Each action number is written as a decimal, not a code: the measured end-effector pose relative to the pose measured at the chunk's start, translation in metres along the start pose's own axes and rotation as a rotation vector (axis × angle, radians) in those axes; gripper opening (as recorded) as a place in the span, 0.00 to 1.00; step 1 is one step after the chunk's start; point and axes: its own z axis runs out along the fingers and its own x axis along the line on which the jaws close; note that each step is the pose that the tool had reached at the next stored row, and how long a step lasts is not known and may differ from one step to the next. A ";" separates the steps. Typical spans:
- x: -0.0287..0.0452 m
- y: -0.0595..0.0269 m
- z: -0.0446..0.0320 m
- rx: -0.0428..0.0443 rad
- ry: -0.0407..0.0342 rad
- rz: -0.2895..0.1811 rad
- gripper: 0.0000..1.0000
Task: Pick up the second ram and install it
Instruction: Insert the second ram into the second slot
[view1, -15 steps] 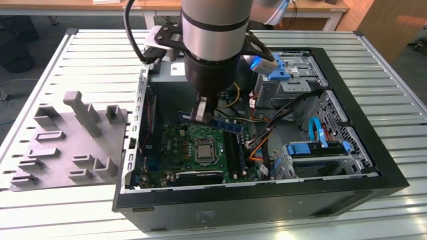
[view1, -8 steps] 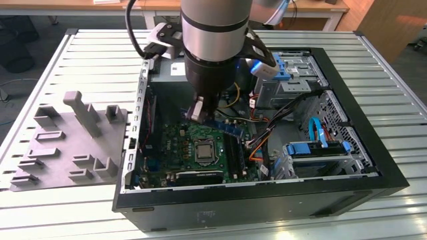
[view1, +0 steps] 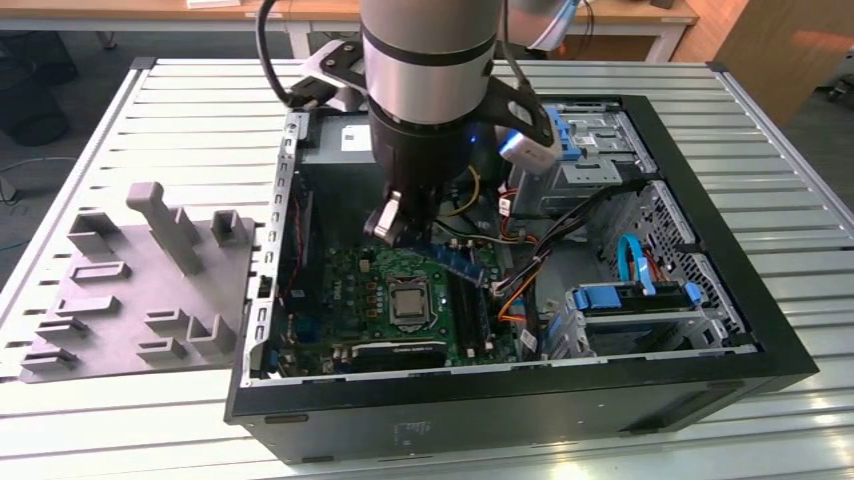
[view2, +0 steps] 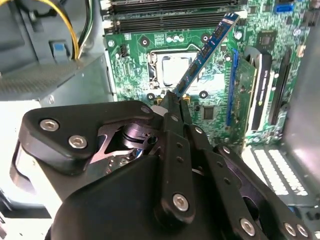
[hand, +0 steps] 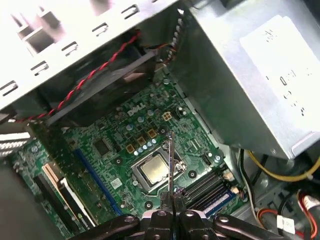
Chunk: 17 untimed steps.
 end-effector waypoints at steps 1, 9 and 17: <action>0.0000 0.0000 0.0001 0.0012 -0.0008 0.018 0.13; 0.0001 0.0000 0.0011 0.0111 -0.0067 0.164 0.13; 0.0001 -0.0001 0.0020 0.0209 -0.0126 0.308 0.13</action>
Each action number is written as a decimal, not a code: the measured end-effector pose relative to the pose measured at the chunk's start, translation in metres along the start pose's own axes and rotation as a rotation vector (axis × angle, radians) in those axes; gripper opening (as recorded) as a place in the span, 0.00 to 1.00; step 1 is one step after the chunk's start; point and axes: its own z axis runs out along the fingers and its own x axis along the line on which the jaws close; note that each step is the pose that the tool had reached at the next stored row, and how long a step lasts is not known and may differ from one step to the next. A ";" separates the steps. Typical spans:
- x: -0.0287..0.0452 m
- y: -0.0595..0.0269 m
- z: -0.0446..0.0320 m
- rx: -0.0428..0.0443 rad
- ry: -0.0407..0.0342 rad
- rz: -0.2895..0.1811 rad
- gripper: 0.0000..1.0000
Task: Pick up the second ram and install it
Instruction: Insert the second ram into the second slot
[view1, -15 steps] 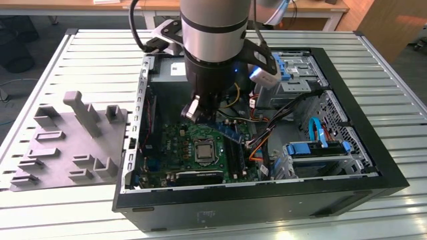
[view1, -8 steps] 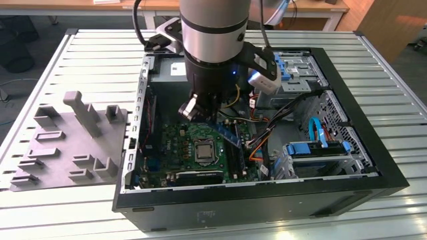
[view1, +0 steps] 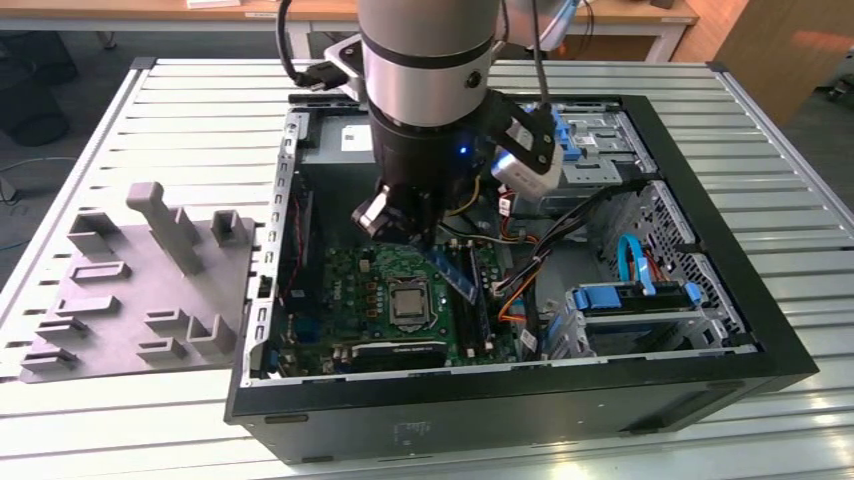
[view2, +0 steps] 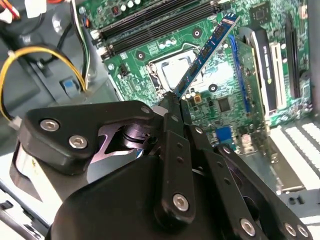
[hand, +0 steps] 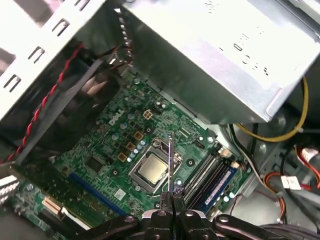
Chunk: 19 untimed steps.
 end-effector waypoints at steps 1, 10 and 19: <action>0.0000 0.0000 0.0001 0.0012 -0.0007 0.018 0.13; 0.0001 0.0000 0.0011 0.0123 -0.0073 0.181 0.13; 0.0002 -0.0001 0.0022 0.0234 -0.0140 0.345 0.13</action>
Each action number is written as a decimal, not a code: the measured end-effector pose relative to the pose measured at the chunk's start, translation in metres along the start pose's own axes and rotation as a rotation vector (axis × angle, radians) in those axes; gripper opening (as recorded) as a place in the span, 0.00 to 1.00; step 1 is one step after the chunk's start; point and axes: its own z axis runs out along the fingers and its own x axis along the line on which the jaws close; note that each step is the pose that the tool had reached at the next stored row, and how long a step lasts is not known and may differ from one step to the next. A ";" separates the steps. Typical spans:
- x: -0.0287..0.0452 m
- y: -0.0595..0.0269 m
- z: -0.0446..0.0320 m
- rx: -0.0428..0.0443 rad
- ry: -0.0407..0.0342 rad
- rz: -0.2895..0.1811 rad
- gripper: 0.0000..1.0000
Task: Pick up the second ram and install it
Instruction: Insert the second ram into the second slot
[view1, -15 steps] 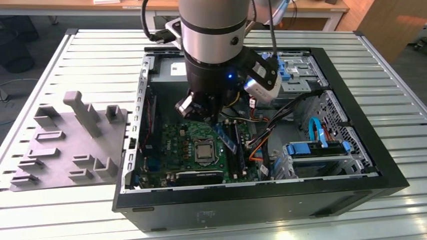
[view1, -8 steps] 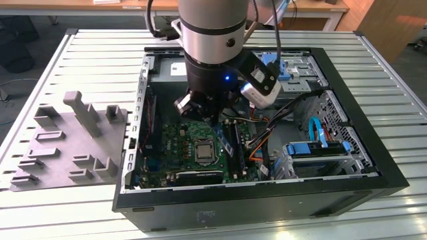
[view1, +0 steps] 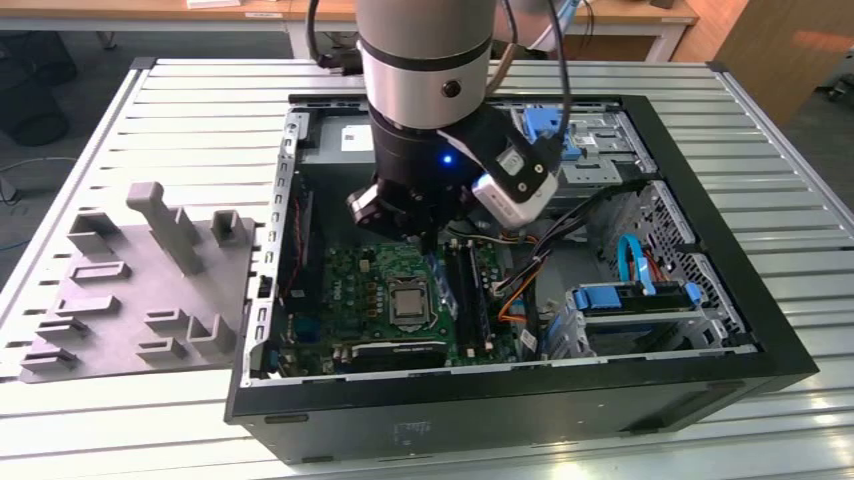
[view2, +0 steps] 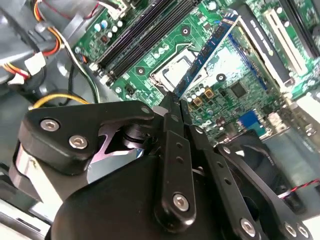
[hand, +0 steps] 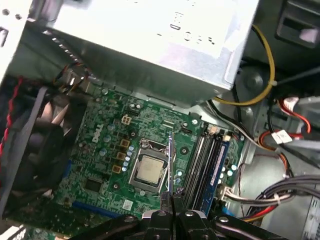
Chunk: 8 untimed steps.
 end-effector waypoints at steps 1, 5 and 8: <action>0.0000 0.0000 0.0001 0.0012 -0.0007 0.018 0.13; 0.0000 0.0000 0.0006 0.0062 -0.0037 0.091 0.13; 0.0001 0.0000 0.0009 0.0099 -0.0059 0.145 0.13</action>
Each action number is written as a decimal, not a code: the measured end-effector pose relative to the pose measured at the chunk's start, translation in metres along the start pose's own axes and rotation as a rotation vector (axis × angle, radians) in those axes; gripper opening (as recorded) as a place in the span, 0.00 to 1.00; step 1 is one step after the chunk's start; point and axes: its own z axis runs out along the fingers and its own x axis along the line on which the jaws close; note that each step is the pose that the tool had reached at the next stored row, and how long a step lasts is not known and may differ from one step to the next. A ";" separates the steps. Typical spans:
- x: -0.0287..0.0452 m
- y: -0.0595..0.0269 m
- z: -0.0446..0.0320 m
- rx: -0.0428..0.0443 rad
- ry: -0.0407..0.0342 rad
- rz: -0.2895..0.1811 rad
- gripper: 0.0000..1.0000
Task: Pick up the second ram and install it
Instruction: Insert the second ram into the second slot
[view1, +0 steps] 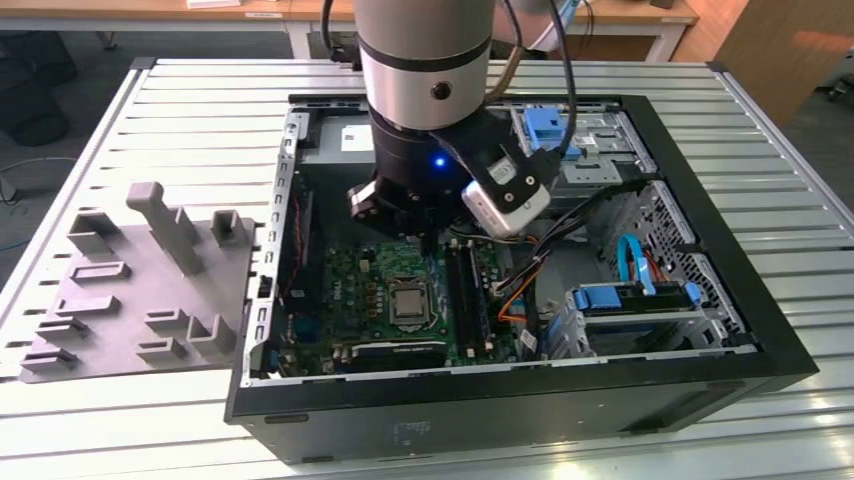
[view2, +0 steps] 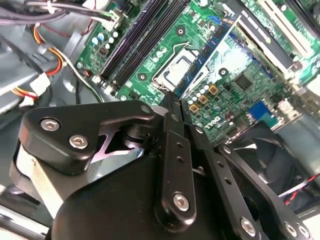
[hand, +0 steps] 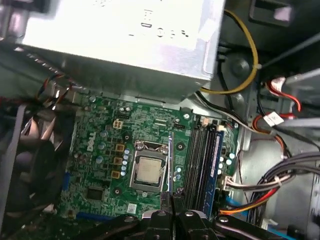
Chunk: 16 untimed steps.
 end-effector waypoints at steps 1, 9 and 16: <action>0.0000 0.0000 0.0001 0.0012 -0.0007 0.018 0.13; 0.0000 0.0000 0.0006 0.0076 -0.0044 0.110 0.13; -0.0070 -0.0010 0.0013 0.0077 -0.0046 0.114 0.13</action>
